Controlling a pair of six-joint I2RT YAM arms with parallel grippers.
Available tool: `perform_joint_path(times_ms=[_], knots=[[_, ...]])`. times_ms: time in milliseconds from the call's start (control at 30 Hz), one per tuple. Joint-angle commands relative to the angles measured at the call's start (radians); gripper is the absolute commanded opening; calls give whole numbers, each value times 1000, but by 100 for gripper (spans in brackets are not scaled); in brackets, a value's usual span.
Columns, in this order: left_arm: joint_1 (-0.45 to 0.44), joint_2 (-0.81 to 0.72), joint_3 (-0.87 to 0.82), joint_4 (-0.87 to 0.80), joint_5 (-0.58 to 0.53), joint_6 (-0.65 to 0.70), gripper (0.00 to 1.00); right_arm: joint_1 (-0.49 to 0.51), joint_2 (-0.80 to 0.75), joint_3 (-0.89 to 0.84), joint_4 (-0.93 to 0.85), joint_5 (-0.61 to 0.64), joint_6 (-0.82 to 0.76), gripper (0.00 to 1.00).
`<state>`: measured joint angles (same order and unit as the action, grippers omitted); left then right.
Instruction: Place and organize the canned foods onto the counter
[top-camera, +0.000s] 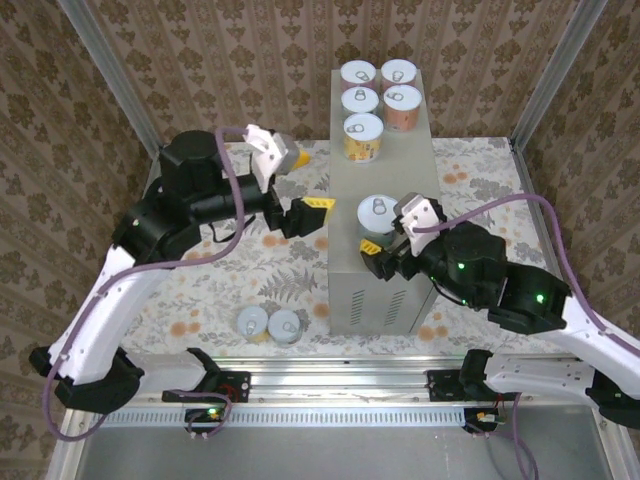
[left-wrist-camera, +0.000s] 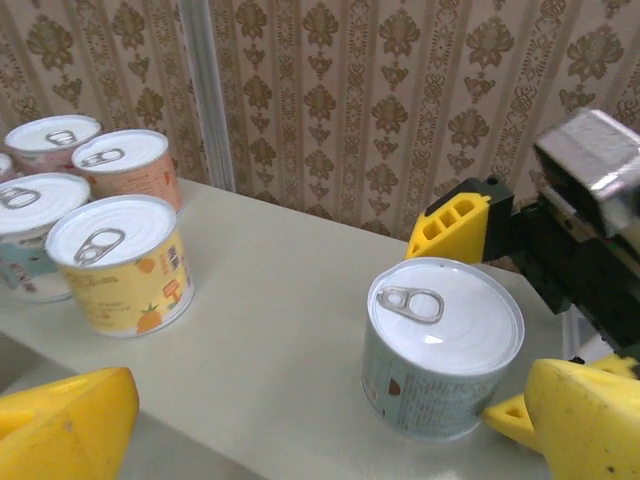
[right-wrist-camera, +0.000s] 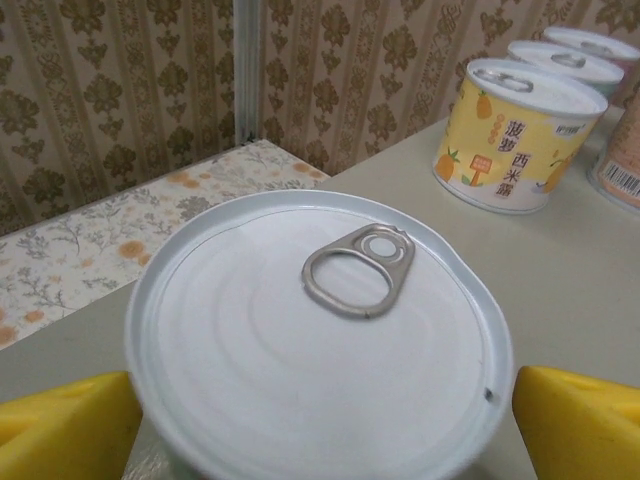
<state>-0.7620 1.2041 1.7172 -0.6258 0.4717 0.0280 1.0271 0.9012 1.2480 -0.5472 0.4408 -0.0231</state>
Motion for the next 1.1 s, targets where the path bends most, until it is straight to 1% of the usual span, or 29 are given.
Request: perform_joint_path(times_ms=[0,133,233,400,633,700,833,1067], knots=[[22,-41,-54,34,5,-31,100,-31,26,16,50,32,55,91],[50,-85,-114,35,5,-40,100,-98,38,14,65,15,96,78],[56,-111,-161,46,10,-47,100,-170,40,9,70,-17,115,73],[57,-134,-217,37,-25,-51,100,-285,55,22,84,-71,90,71],[58,-156,-261,46,-37,-72,100,-495,142,67,121,-241,68,69],[57,-157,-269,48,-42,-75,100,-539,173,84,138,-284,66,69],[58,-159,-275,52,-43,-79,100,-606,249,118,167,-340,68,68],[58,-148,-272,52,-53,-80,100,-668,356,182,191,-394,48,69]])
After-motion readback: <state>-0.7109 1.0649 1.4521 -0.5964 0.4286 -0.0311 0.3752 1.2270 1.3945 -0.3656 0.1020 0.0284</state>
